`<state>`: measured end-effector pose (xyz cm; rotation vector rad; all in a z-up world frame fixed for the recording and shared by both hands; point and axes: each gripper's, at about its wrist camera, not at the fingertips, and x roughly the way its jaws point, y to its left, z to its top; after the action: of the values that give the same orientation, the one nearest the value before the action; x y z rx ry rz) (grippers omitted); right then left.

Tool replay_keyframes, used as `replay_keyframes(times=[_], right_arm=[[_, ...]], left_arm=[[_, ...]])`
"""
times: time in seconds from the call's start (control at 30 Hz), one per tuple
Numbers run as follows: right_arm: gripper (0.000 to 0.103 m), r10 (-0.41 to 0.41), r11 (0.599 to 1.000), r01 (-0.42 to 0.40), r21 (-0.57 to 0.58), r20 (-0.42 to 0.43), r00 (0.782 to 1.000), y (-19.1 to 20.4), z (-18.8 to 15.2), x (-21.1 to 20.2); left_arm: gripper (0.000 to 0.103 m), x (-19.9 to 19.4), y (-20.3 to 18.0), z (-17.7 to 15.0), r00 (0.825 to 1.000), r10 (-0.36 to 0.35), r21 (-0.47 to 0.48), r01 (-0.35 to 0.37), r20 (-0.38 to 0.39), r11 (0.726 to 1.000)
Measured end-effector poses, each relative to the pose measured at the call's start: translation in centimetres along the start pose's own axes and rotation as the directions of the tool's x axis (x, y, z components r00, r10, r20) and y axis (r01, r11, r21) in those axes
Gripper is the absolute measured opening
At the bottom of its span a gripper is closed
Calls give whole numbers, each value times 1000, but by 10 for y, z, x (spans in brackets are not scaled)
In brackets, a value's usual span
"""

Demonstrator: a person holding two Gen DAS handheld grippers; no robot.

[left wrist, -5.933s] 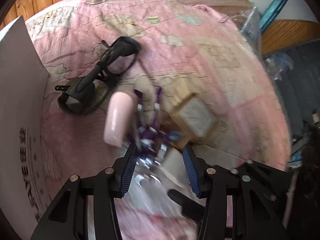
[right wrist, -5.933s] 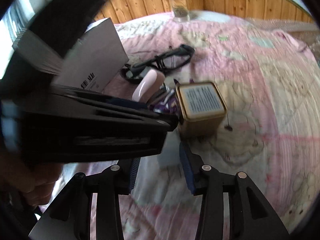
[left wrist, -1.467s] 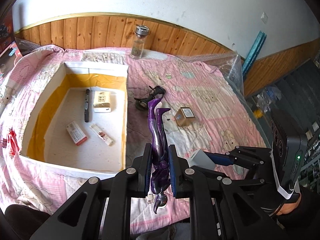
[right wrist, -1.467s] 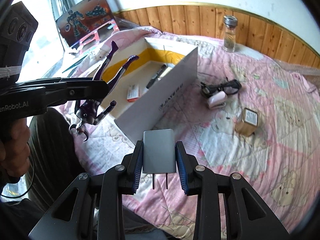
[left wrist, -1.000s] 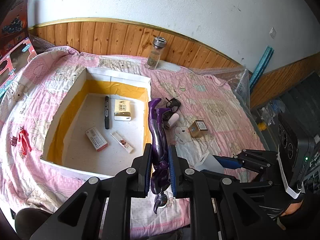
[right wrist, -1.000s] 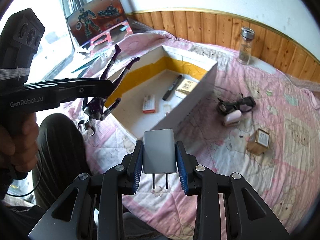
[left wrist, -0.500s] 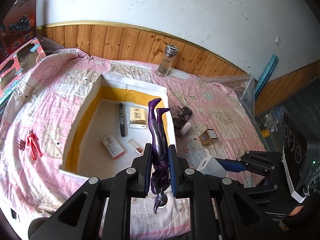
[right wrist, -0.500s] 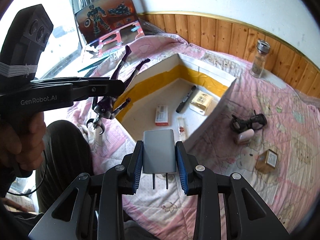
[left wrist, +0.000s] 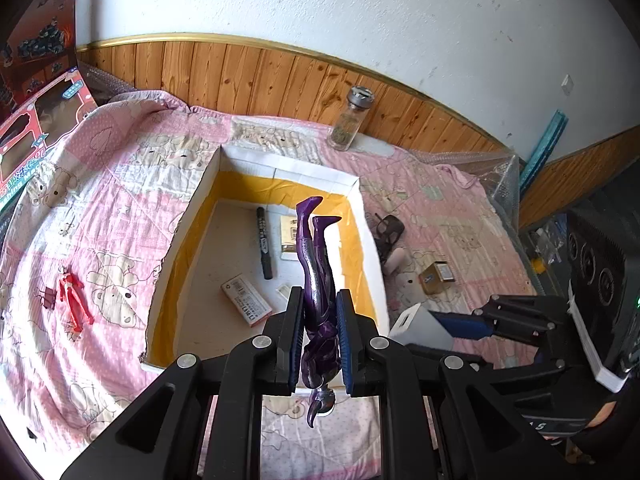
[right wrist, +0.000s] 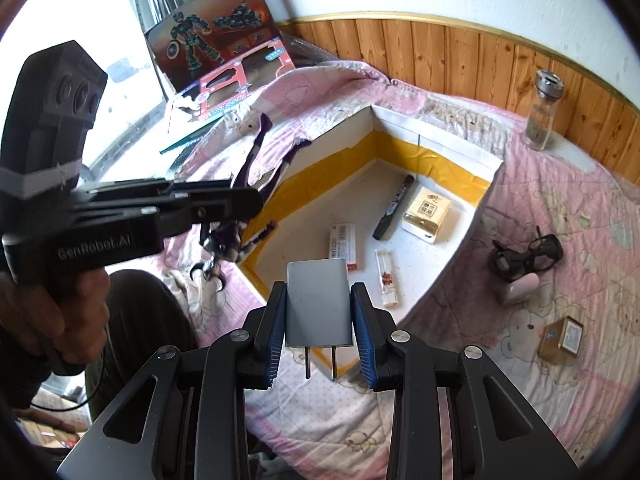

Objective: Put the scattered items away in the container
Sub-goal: 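Lift the figure and white plug with both tools and carry them over the box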

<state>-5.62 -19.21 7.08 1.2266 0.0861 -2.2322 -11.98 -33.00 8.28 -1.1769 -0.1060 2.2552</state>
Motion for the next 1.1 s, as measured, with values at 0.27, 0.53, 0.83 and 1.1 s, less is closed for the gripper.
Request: replay_keyframes(times=[0.27,0.53,0.83,1.1], right_arm=[[33,7,1000,-7,0,-21,1000,-5,15,20],[33,15,1000,-14,11,-67,998,-22,42,46],[33,18,1000,-18,0,-141,990,-28,56,80],[33,30,999,-33,-13,-189,981,-25,55,102]], left_arm=[[16,15,18,8,1000,4,-21,-5,-29,1000],[16,33,34,22,998,13,-57,-16,-65,998],[16,70,39,48,989,62,5,-62,-135,998],[16,103,47,64,977,94,61,-83,-191,995]])
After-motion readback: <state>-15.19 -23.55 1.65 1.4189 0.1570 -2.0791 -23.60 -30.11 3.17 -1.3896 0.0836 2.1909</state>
